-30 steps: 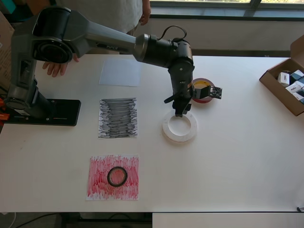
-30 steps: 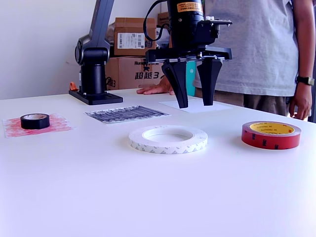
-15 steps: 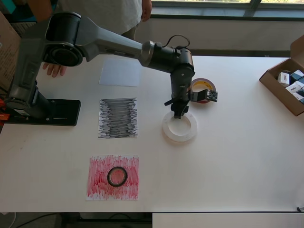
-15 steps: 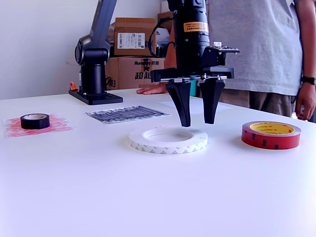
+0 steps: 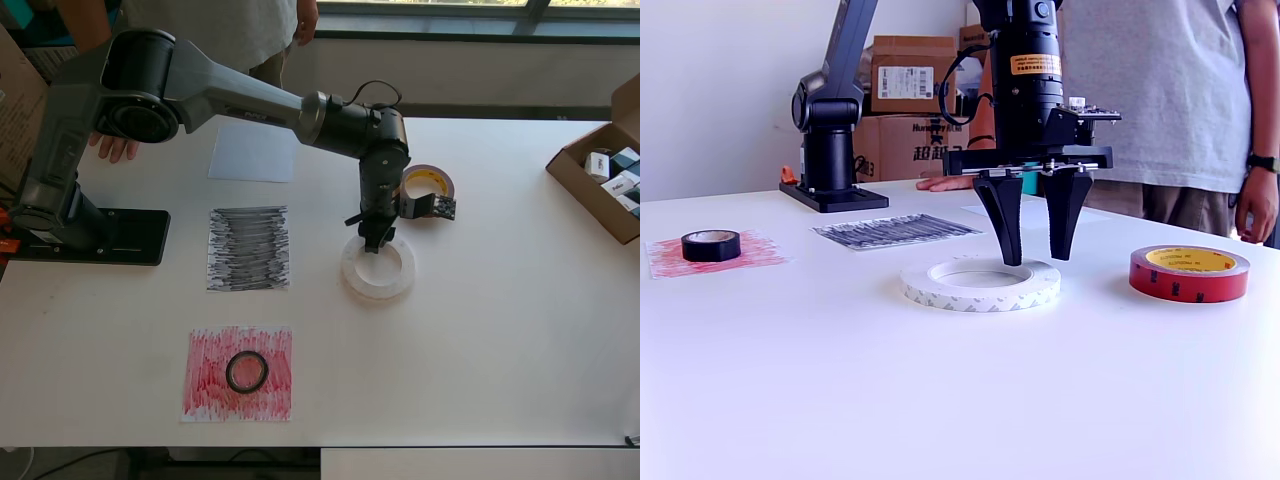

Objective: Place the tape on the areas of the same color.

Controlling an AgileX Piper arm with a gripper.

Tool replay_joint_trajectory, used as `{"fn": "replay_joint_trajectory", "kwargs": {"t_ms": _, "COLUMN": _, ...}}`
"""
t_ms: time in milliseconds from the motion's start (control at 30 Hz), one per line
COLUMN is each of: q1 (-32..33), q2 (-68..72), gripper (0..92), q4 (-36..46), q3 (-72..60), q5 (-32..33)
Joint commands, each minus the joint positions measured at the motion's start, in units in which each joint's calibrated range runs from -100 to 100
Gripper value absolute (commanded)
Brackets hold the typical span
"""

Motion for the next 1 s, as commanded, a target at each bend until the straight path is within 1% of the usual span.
{"fn": "replay_joint_trajectory", "kwargs": {"t_ms": 0, "q1": 0.2, "q2": 0.8, "gripper": 52.7, "q4": 0.1, "q3": -0.3, "q5": -0.4}}
{"fn": "replay_joint_trajectory", "kwargs": {"t_ms": 300, "q1": -0.1, "q2": 1.3, "gripper": 52.6, "q4": 0.1, "q3": -0.3, "q5": -0.4}}
{"fn": "replay_joint_trajectory", "kwargs": {"t_ms": 367, "q1": 0.1, "q2": 1.3, "gripper": 49.8, "q4": 0.1, "q3": -0.3, "q5": -0.4}}
{"fn": "replay_joint_trajectory", "kwargs": {"t_ms": 400, "q1": 0.2, "q2": 1.3, "gripper": 45.6, "q4": 0.1, "q3": -0.3, "q5": -0.5}}
{"fn": "replay_joint_trajectory", "kwargs": {"t_ms": 433, "q1": 0.2, "q2": 1.3, "gripper": 39.2, "q4": 0.1, "q3": -0.3, "q5": -0.5}}
{"fn": "replay_joint_trajectory", "kwargs": {"t_ms": 467, "q1": 0.2, "q2": 1.3, "gripper": 31.0, "q4": 0.1, "q3": -0.3, "q5": -0.4}}
{"fn": "replay_joint_trajectory", "kwargs": {"t_ms": 567, "q1": 0.2, "q2": 1.3, "gripper": 0.8, "q4": 0.1, "q3": -0.3, "q5": -0.3}}
{"fn": "replay_joint_trajectory", "kwargs": {"t_ms": 600, "q1": 0.2, "q2": 1.3, "gripper": 0.0, "q4": 0.1, "q3": -0.3, "q5": -0.3}}
{"fn": "replay_joint_trajectory", "kwargs": {"t_ms": 667, "q1": 0.2, "q2": 1.3, "gripper": 5.8, "q4": 0.1, "q3": -0.1, "q5": -0.5}}
{"fn": "replay_joint_trajectory", "kwargs": {"t_ms": 700, "q1": 0.1, "q2": 1.3, "gripper": 5.3, "q4": 0.1, "q3": -0.1, "q5": -0.6}}
{"fn": "replay_joint_trajectory", "kwargs": {"t_ms": 767, "q1": 0.1, "q2": 1.3, "gripper": 0.1, "q4": 0.1, "q3": -0.2, "q5": -0.7}}
{"fn": "replay_joint_trajectory", "kwargs": {"t_ms": 900, "q1": 0.3, "q2": 0.4, "gripper": 0.0, "q4": 0.1, "q3": -0.2, "q5": -1.2}}
{"fn": "replay_joint_trajectory", "kwargs": {"t_ms": 967, "q1": 1.4, "q2": 0.1, "gripper": 0.0, "q4": 0.1, "q3": -0.6, "q5": -2.3}}
